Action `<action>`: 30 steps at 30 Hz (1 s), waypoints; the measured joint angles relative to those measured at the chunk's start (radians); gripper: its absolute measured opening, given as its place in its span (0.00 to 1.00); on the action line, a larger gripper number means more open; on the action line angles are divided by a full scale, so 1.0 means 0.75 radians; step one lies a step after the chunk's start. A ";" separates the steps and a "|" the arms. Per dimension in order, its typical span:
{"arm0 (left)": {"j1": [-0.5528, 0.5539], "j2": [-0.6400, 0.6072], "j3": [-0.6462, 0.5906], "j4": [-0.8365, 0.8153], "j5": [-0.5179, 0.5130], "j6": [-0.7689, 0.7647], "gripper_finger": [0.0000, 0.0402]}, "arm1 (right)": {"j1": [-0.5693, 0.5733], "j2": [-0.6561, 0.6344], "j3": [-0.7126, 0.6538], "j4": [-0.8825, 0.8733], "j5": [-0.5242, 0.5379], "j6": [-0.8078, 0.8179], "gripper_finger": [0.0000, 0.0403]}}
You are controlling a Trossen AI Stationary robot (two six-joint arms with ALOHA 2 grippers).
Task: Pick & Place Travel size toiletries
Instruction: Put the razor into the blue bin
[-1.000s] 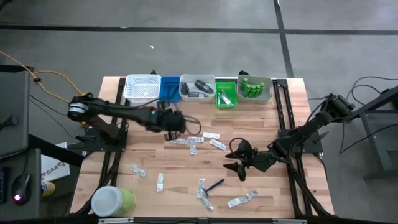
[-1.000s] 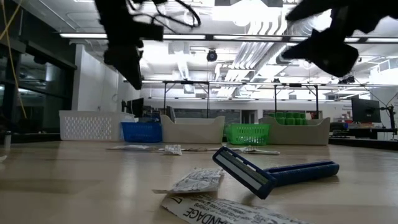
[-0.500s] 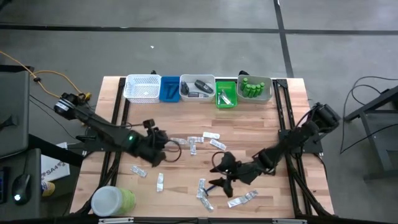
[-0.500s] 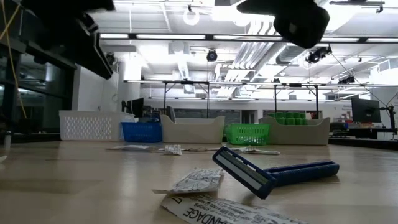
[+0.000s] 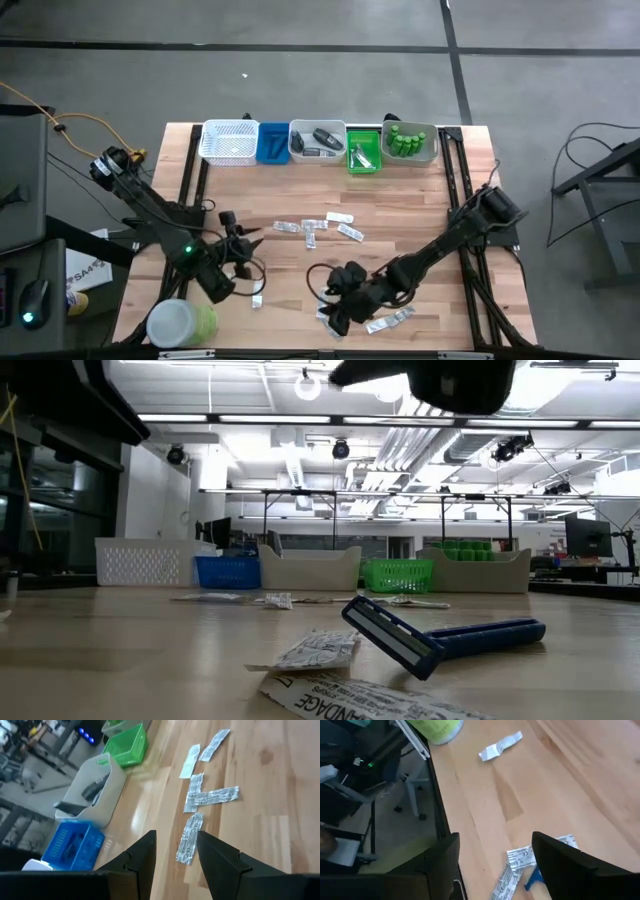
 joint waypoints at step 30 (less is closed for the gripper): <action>-0.029 0.000 0.001 0.002 -0.025 0.001 0.35 | 0.147 0.291 0.008 0.013 0.335 -0.044 0.60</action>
